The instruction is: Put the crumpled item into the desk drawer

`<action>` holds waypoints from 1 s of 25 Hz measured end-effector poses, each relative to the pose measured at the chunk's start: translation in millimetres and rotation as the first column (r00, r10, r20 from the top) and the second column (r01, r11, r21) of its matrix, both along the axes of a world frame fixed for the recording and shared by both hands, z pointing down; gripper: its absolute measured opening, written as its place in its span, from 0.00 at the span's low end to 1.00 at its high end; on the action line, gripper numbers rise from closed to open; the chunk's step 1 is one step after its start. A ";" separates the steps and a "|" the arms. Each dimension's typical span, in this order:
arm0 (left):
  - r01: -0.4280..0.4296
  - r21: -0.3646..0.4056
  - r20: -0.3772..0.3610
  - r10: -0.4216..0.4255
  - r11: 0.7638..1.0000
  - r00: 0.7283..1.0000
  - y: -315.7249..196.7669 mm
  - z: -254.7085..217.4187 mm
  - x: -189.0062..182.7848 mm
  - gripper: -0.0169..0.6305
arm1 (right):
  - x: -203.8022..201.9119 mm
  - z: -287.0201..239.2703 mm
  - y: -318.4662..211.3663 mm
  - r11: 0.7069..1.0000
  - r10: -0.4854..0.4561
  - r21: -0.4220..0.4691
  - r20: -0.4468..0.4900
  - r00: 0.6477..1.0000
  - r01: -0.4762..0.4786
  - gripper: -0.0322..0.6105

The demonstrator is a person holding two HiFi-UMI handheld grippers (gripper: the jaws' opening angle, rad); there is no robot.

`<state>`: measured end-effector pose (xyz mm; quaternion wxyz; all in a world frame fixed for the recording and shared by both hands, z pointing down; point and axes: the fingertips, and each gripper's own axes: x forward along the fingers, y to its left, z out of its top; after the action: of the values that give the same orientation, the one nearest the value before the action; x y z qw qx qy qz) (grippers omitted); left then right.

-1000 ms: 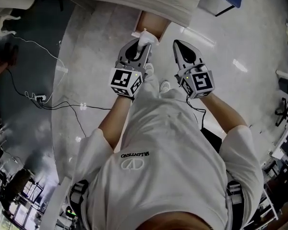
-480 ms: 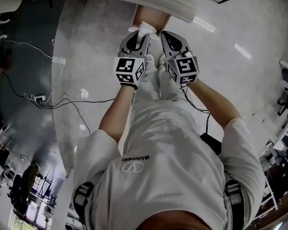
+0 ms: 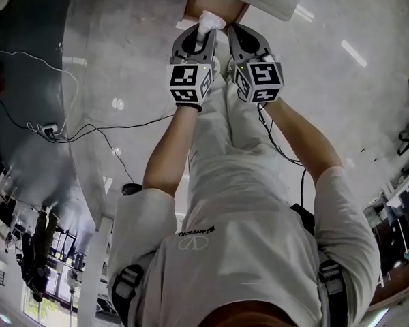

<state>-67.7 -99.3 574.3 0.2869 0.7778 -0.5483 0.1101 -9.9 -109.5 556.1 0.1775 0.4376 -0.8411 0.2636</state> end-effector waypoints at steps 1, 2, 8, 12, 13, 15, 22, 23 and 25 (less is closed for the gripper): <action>0.009 -0.011 0.003 -0.009 1.000 1.000 -2.0 11.5 -1.1 0.16 | -2.1 8.1 -1.5 1.000 0.000 -0.007 0.002 1.000 0.000 0.05; 0.019 -0.022 0.006 -0.018 1.000 1.000 -4.2 22.3 -2.1 0.16 | -3.9 15.4 -3.1 1.000 0.000 -0.011 0.002 1.000 0.000 0.05; 0.052 -0.072 0.030 -0.050 0.996 0.998 -11.7 69.7 -6.1 0.16 | -8.4 54.3 -7.2 0.999 0.004 -0.046 0.001 1.000 -0.004 0.05; 0.057 -0.073 0.035 -0.055 0.996 0.998 -26.4 95.7 -6.7 0.16 | -12.1 80.9 -19.1 0.998 0.019 -0.056 0.013 1.000 -0.018 0.05; 0.058 -0.074 0.034 -0.055 0.996 0.998 -28.3 101.7 -6.1 0.16 | -12.4 87.2 -20.4 0.998 0.026 -0.062 0.015 1.000 -0.025 0.05; 0.061 -0.080 0.035 -0.058 0.995 0.998 -30.9 112.8 -4.9 0.16 | -12.4 97.7 -22.1 0.997 0.038 -0.074 0.021 0.999 -0.037 0.05; 0.061 -0.117 0.042 -0.056 0.991 0.998 -33.5 142.4 9.0 0.16 | -3.6 123.7 -27.0 0.991 0.087 -0.108 0.027 0.996 -0.083 0.05; 0.060 -0.124 0.044 -0.055 0.990 0.998 -33.8 147.8 7.8 0.16 | -4.1 129.3 -26.9 0.989 0.091 -0.115 0.026 0.995 -0.088 0.05; 0.055 -0.138 0.048 -0.049 0.989 0.998 -36.5 159.2 2.3 0.16 | -7.9 140.6 -27.6 0.987 0.097 -0.127 0.024 0.995 -0.094 0.05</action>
<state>-65.4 -135.8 733.5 0.3309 0.7386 -0.5657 0.1578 -17.7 -137.1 696.7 0.1793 0.4613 -0.8035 0.3308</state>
